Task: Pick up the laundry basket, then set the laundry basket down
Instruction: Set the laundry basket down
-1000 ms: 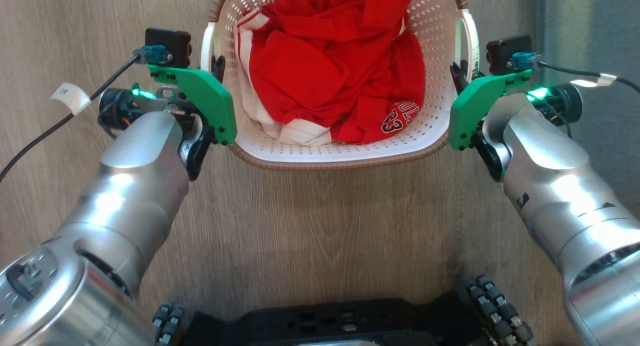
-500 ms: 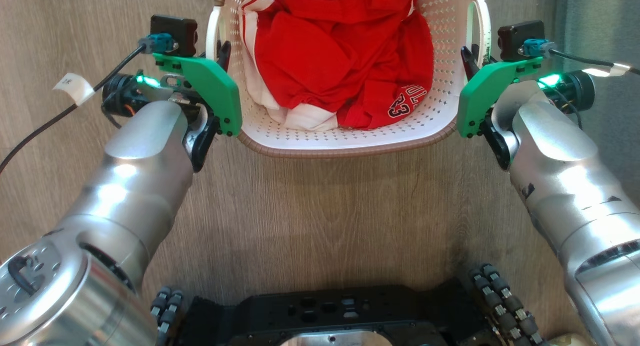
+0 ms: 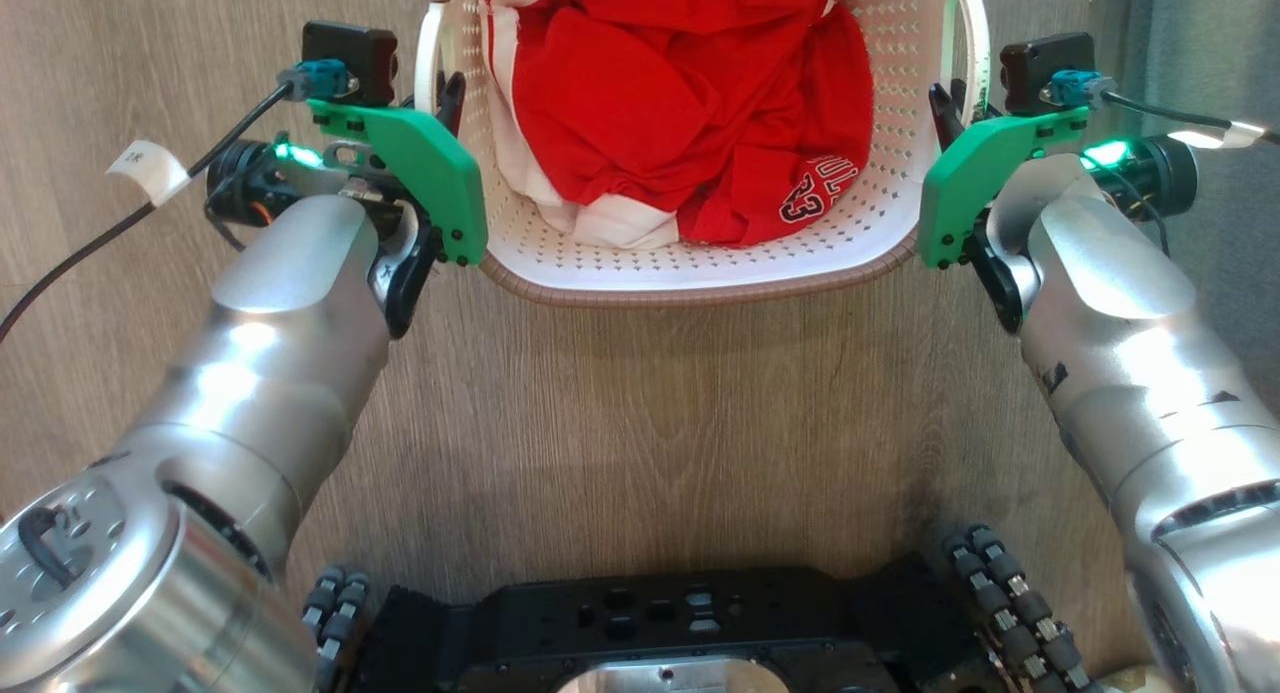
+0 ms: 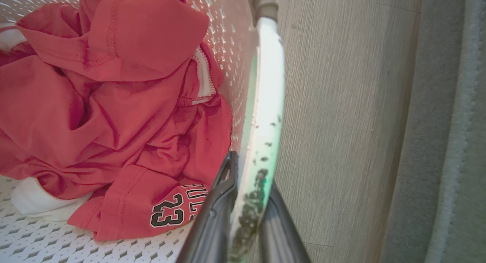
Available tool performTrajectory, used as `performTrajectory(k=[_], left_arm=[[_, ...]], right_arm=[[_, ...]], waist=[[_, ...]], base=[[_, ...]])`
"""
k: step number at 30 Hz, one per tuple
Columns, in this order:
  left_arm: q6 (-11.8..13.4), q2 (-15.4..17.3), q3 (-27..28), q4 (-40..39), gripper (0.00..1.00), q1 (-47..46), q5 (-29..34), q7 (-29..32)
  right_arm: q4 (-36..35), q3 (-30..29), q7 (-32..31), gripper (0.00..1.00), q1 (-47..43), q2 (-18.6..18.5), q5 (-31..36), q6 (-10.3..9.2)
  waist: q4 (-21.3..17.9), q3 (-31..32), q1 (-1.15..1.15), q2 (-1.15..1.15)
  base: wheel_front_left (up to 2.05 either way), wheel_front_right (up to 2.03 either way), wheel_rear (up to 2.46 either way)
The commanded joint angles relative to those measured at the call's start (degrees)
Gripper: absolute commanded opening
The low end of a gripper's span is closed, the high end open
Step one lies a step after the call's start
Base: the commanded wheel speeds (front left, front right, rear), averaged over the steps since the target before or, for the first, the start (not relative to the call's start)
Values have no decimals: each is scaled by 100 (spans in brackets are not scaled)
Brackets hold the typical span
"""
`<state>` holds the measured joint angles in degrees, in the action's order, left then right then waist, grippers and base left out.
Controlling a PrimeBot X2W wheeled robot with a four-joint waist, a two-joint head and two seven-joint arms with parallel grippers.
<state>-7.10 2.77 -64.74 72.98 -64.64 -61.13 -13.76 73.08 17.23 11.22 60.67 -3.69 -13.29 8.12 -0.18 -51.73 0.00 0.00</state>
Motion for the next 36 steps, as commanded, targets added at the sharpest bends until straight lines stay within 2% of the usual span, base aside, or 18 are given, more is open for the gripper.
performTrajectory(k=[1,10,11,12,16,23,28,36], left_arm=[[-39,200,-12,31,0,-52,-47,-25],[-39,215,-72,-10,1,-59,-135,-25],[-39,223,-72,1,52,-77,-126,-38],[-39,220,-87,5,100,-81,-114,-47],[-39,199,-119,-13,100,-78,-114,-74],[-39,180,-161,-57,100,-49,-162,-98],[-39,203,-115,-55,100,36,-257,-107],[-21,309,225,-70,100,242,-346,-121]], right_arm=[[88,-47,-67,0,-266,-64,125,-64],[88,-448,-40,0,-270,36,505,-64],[88,-477,5,38,-257,46,538,-64],[88,-483,40,100,-249,55,567,-64],[75,-399,151,100,-254,76,552,-64],[-114,131,179,100,-356,79,54,-64],[-99,282,220,100,-386,80,-91,-64],[-139,302,361,100,-616,80,-206,-64]], waist=[[2,-2,0,0],[-11,32,0,0],[-13,38,0,0],[-13,46,0,0],[3,86,0,0],[27,182,0,0],[13,347,0,0],[-2,1025,0,0]], base=[[0,0,0],[0,0,0],[0,0,0],[0,0,0],[0,0,0],[0,0,0],[0,0,0],[0,0,0]])
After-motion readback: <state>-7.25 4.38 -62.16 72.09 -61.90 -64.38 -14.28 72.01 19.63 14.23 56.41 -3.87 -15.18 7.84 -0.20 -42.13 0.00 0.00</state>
